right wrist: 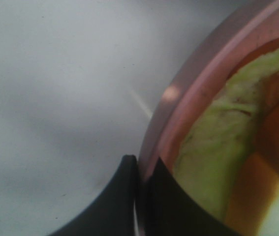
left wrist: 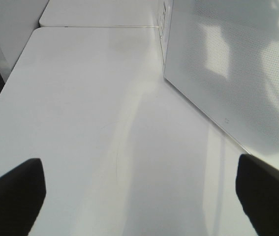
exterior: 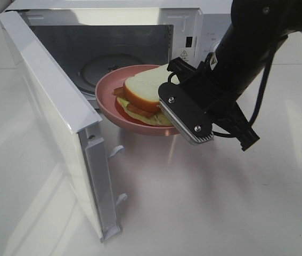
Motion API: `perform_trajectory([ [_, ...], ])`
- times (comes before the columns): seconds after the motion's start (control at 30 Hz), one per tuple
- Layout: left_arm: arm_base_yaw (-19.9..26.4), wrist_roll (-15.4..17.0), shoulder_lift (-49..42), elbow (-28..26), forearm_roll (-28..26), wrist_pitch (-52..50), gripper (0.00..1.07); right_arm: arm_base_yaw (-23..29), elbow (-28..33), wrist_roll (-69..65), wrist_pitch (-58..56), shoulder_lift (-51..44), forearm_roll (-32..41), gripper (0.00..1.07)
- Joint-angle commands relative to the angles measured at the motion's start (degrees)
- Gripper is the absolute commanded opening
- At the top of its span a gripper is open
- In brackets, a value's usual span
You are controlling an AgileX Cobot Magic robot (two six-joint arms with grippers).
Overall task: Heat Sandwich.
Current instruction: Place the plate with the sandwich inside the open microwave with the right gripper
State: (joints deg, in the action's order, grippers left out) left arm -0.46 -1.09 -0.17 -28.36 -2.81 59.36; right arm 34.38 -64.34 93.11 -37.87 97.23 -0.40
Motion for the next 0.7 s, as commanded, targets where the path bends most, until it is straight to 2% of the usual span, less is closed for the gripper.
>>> perform_trajectory([
  [0.03, 0.3, 0.1, -1.5, 0.1, -0.2, -0.5, 1.01, 0.1, -3.2, 0.8, 0.2, 1.5, 0.4, 0.0],
  [0.7, 0.3, 0.1, -1.5, 0.1, -0.2, -0.5, 1.01, 1.2, -17.9, 0.9, -3.6, 13.2, 0.4, 0.0],
])
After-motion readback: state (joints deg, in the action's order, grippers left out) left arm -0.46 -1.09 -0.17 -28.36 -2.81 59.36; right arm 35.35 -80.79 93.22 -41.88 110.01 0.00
